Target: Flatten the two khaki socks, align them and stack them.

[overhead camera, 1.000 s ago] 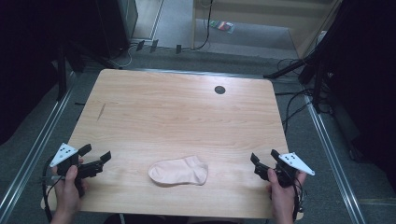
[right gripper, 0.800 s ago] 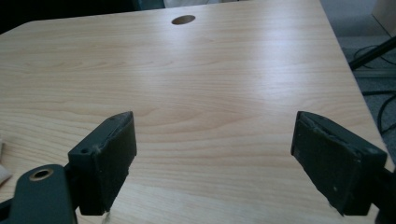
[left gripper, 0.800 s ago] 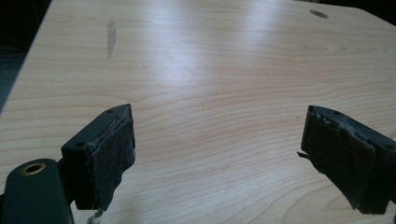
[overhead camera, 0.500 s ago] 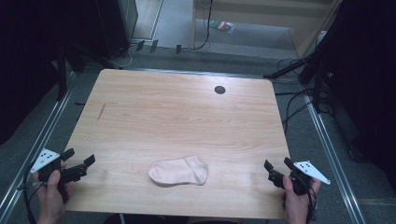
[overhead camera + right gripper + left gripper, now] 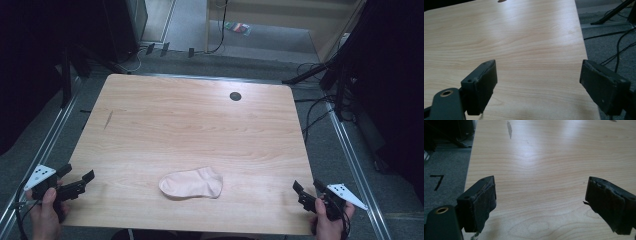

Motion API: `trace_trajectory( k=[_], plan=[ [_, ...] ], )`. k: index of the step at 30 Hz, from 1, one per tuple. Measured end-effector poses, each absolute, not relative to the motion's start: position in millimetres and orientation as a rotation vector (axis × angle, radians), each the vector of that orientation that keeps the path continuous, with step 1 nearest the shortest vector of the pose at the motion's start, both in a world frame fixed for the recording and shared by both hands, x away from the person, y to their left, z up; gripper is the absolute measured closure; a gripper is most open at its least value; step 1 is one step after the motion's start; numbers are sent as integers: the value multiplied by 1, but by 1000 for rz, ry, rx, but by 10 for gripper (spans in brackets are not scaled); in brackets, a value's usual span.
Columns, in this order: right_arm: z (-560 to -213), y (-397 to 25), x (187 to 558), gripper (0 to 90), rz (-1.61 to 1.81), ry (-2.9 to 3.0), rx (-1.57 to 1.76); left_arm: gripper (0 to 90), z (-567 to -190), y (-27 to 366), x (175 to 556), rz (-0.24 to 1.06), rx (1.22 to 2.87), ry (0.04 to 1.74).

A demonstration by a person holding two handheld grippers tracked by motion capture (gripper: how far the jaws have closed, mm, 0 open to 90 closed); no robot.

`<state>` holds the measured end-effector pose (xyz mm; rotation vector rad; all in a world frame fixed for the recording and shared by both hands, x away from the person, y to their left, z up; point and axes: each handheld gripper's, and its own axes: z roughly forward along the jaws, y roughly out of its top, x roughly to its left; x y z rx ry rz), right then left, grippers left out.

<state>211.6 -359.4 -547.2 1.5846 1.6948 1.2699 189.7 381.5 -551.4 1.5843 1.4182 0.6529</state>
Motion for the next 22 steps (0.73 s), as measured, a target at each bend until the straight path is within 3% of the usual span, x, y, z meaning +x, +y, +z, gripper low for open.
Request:
trace_trajectory(
  k=[22],
  plan=[
    [-548,-360,213,162,1259,1699,1608,95,-553,383,195,597,1569,1412]
  ],
)
